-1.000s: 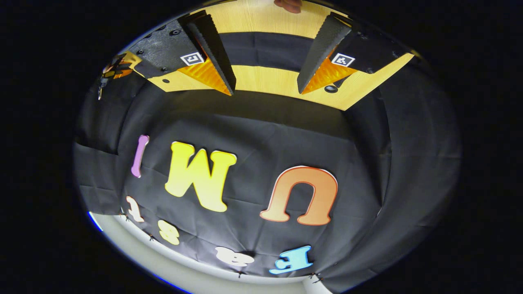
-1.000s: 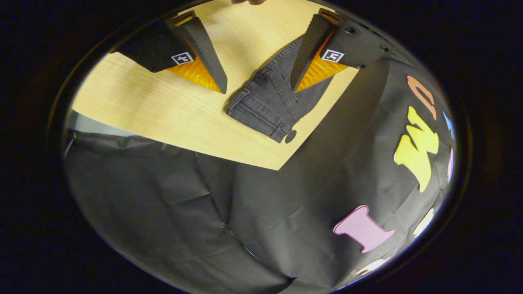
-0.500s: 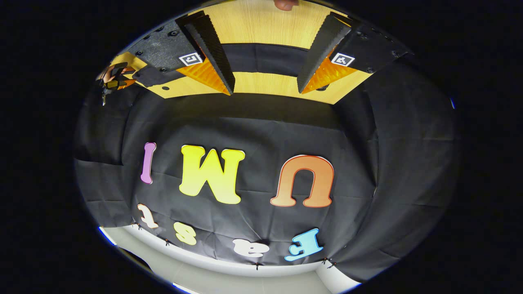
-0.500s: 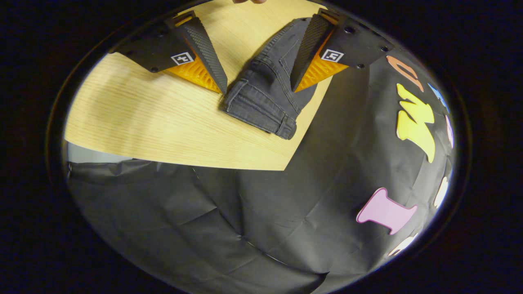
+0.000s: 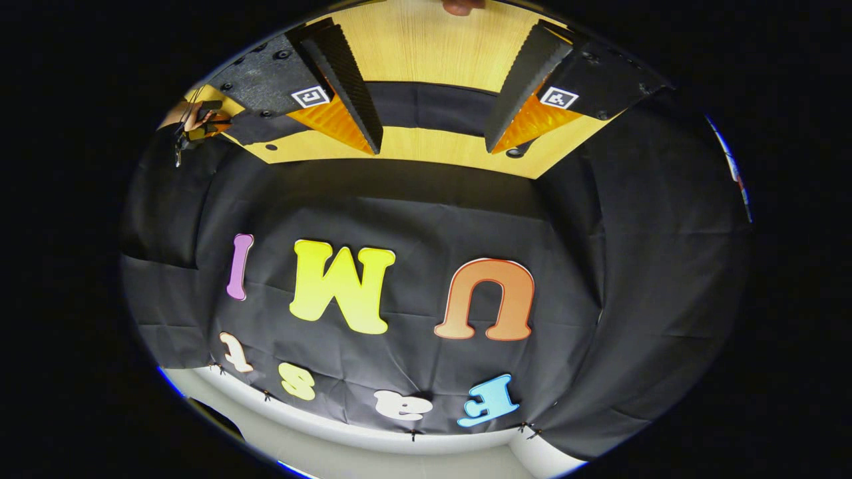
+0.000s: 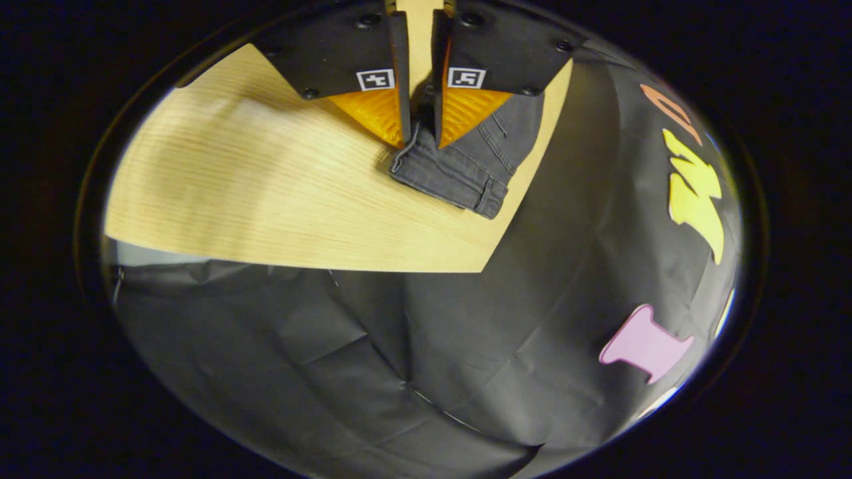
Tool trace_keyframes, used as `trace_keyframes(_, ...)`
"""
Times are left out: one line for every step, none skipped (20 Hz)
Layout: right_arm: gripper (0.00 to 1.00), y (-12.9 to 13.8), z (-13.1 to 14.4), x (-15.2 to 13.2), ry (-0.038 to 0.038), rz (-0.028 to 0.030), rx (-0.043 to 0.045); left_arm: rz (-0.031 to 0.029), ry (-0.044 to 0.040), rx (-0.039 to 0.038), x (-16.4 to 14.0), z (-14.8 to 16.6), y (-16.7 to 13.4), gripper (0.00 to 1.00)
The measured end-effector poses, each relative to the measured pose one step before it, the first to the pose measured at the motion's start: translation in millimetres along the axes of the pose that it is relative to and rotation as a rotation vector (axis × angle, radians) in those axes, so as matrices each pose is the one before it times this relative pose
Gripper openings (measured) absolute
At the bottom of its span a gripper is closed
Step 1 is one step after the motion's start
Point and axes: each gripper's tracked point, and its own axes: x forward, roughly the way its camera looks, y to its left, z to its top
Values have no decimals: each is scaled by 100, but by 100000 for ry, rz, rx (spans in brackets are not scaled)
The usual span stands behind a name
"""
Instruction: Grasp the waist and the cuffs of the jeans and fold them to make the two legs overlap; first hold the waist and fold one-third of the jeans toward the cuffs, then hold the cuffs and fold the remaining one-third in the same direction to finish folding.
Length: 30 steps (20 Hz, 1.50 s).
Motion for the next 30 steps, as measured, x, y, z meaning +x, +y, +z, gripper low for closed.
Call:
trace_keyframes(11, 493, 27, 33, -2285, -1115, -5877, 915, -448, 1704, -13, 202, 335, 98)
trace_keyframes(8, 485, 269, -445, -1368, 138, -4717, 132, 306, 1644, 83, -271, 247, 98)
trace_keyframes(13, 844, 744, -1008, -2754, 1172, -4151, 28, 983, 984, 44, -134, 135, 98)
trace_keyframes(3, 1021, 620, -729, -1487, 2108, -4109, -594, 418, 183, 55, -9, 6, 98)
trace_keyframes(8, 1330, 561, -545, -1814, 1343, -4117, -695, 13, -859, 46, -163, -99, 100)
trace_keyframes(8, 1548, 607, -661, -1578, 1929, -3712, -561, 196, -1475, 6, -134, 92, 99)
trace_keyframes(8, 1669, 283, -508, -1321, 2183, -3325, -695, -91, -1504, 72, -147, 32, 98)
trace_keyframes(8, 1696, 469, -662, -1724, 2280, -3135, -562, -174, -983, 151, 135, 65, 99)
trace_keyframes(8, 1774, 495, -847, -1667, 2724, -3112, -599, -515, -343, 113, 200, 63, 99)
trace_keyframes(3, 1998, 633, -748, -2167, 2534, -3045, -361, -617, 95, 84, 218, 286, 98)
trace_keyframes(3, 2217, 691, -748, -1908, 3071, -2849, -90, -711, 10, 101, 308, 289, 98)
trace_keyframes(8, 2281, 612, -596, -1695, 3208, -2688, -185, -667, -205, 67, 261, 258, 99)
trace_keyframes(8, 2398, 419, -599, -1371, 2959, -2911, 90, -459, -270, -8, 210, 365, 98)
trace_keyframes(3, 2399, 405, -517, -1424, 3392, -2446, 293, -316, -198, -84, 121, 506, 98)
trace_keyframes(7, 2585, 281, -336, -1329, 3595, -2374, 305, -487, -120, -35, 128, 406, 98)
trace_keyframes(12, 2444, 299, -404, -944, 3543, -2261, 281, -28, -33, -42, 175, 443, 98)
trace_keyframes(12, 2688, -93, -2, -363, 3720, -2338, 304, -228, 261, -63, 93, 500, 98)
trace_keyframes(7, 2535, -260, 119, -135, 3370, -2798, 318, -27, 354, 61, 10, 410, 98)
trace_keyframes(8, 2487, -485, 89, 587, 3588, -2816, 667, -4, 296, -107, -35, 496, 98)
trace_keyframes(8, 2485, -541, 327, 514, 3361, -2419, 313, -99, 155, -57, 158, 559, 98)
trace_keyframes(8, 2495, -765, 189, 1285, 3726, -2626, 632, -352, 13, -14, 203, 450, 98)
trace_keyframes(8, 2396, -921, 147, 1137, 2974, -2189, 425, -128, -213, -66, 108, 510, 98)
trace_keyframes(8, 2240, -1243, 564, 1911, 3377, -1777, 571, -253, -540, -141, 58, 371, 98)
trace_keyframes(8, 2044, -1345, 591, 1725, 2620, -778, 456, -379, -637, 3, 196, 490, 98)
trace_keyframes(8, 1829, -1411, 1093, 2494, 2800, -286, 517, -229, -503, -71, 81, 362, 98)
trace_keyframes(8, 1436, -1333, 869, 2661, 1978, -645, 692, -19, -313, -113, 65, 416, 98)
trace_keyframes(12, 1459, -1271, 905, 1706, 1785, -968, 734, 162, -118, -39, -1, 447, 98)
trace_keyframes(8, 1239, -1461, 703, 2498, 1657, -1081, 630, -108, -245, 10, 102, 329, 98)
trace_keyframes(8, 1205, -1722, 855, 1392, 1123, -1184, 932, -214, -347, -42, 47, 465, 98)
trace_keyframes(8, 814, -1741, 1097, 3418, 365, -451, 807, -11, -634, 26, 26, 542, 98)
